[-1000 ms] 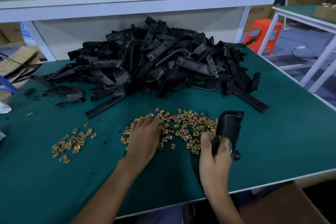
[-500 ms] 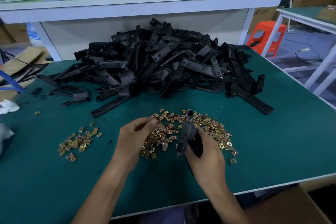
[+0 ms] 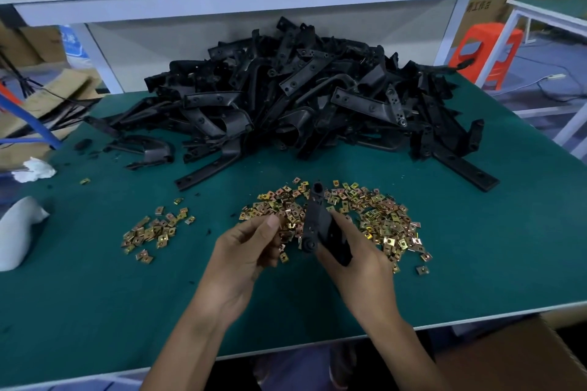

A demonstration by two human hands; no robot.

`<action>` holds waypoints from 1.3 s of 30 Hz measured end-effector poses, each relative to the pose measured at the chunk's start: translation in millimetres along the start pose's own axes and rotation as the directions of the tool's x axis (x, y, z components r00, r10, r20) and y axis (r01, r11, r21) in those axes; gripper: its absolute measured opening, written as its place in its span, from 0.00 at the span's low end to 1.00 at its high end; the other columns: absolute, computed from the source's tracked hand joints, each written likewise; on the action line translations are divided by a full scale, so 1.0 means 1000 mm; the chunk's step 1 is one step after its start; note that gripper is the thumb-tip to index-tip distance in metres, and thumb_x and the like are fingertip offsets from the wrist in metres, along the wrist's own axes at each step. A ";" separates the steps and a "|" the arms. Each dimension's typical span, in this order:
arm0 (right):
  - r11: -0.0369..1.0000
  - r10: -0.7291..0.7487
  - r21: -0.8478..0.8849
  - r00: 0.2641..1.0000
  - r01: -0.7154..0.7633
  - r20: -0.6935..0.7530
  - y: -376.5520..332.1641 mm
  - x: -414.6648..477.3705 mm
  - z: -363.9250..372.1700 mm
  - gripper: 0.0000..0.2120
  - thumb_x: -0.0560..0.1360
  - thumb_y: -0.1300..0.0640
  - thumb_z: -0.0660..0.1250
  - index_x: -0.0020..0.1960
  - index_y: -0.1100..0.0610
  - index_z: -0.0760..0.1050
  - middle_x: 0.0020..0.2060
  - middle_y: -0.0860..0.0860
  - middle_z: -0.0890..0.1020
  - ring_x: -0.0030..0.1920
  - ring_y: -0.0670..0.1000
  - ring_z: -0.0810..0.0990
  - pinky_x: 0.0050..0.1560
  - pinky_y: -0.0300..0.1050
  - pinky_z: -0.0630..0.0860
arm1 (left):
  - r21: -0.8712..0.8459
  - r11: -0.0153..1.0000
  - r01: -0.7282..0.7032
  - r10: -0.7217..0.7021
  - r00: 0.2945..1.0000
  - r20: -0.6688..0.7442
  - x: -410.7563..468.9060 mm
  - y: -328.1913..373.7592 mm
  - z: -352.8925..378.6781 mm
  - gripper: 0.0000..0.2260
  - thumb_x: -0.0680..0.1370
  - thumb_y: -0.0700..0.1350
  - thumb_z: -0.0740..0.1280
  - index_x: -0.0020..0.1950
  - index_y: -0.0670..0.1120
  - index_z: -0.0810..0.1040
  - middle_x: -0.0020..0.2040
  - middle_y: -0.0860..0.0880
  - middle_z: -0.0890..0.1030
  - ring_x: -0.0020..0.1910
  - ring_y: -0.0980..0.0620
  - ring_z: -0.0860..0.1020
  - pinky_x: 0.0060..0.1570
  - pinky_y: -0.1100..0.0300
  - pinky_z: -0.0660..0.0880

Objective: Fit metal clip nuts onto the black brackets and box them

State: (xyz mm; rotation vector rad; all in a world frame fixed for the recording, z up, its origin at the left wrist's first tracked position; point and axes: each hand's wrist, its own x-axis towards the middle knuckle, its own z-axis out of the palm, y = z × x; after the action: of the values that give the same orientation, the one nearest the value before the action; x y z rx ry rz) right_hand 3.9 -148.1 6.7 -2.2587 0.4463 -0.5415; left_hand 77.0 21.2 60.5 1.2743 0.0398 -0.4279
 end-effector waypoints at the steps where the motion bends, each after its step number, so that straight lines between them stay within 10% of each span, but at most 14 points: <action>1: 1.000 -0.001 -0.001 1.000 0.001 -0.003 0.001 0.000 0.000 0.29 0.74 0.40 0.72 0.73 0.43 0.72 0.59 0.45 0.84 0.55 0.50 0.83 0.49 0.44 0.77 | -0.028 1.000 0.012 -0.011 1.000 0.015 0.000 0.000 -0.001 0.12 0.70 0.46 0.73 0.49 0.40 0.85 0.34 0.48 0.79 0.30 0.56 0.76 0.30 0.65 0.75; 15: 0.994 -0.098 -0.050 0.994 0.096 -0.054 -0.004 -0.001 -0.001 0.33 0.73 0.28 0.58 0.71 0.43 0.76 0.53 0.46 0.86 0.50 0.52 0.85 0.44 0.50 0.80 | -0.029 0.999 -0.028 0.029 1.000 0.006 -0.013 -0.007 0.007 0.08 0.79 0.38 0.67 0.56 0.40 0.84 0.47 0.42 0.85 0.44 0.49 0.82 0.42 0.61 0.80; 26: 0.985 -0.128 -0.126 0.987 0.116 -0.093 -0.001 -0.002 0.001 0.28 0.75 0.32 0.63 0.70 0.43 0.77 0.50 0.45 0.85 0.46 0.53 0.86 0.37 0.48 0.78 | 0.091 0.995 -0.049 0.056 0.995 -0.077 -0.015 -0.013 0.007 0.04 0.77 0.37 0.72 0.48 0.44 0.86 0.43 0.42 0.86 0.39 0.52 0.82 0.38 0.64 0.79; 34: 0.957 -0.213 -0.231 0.965 0.175 -0.150 0.002 -0.002 0.004 0.23 0.75 0.39 0.71 0.67 0.47 0.81 0.43 0.47 0.85 0.38 0.53 0.85 0.28 0.45 0.74 | 0.319 0.947 -0.040 0.000 0.992 0.126 -0.010 -0.004 0.004 0.12 0.76 0.40 0.74 0.53 0.58 0.84 0.39 0.45 0.84 0.40 0.53 0.82 0.39 0.64 0.76; 39: 1.000 0.004 0.007 0.994 -0.003 -0.112 0.001 0.000 0.000 0.25 0.73 0.33 0.65 0.68 0.38 0.76 0.46 0.43 0.84 0.43 0.49 0.83 0.39 0.48 0.78 | 0.318 0.941 -0.119 0.067 0.983 0.169 0.005 -0.005 0.007 0.05 0.80 0.46 0.70 0.53 0.50 0.85 0.42 0.48 0.86 0.39 0.56 0.82 0.38 0.65 0.76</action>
State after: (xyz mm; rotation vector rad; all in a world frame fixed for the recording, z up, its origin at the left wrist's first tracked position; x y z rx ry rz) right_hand 3.7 -148.9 6.0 -2.2276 0.5037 -0.6700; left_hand 78.3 12.1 57.2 1.5580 -0.2328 -0.4642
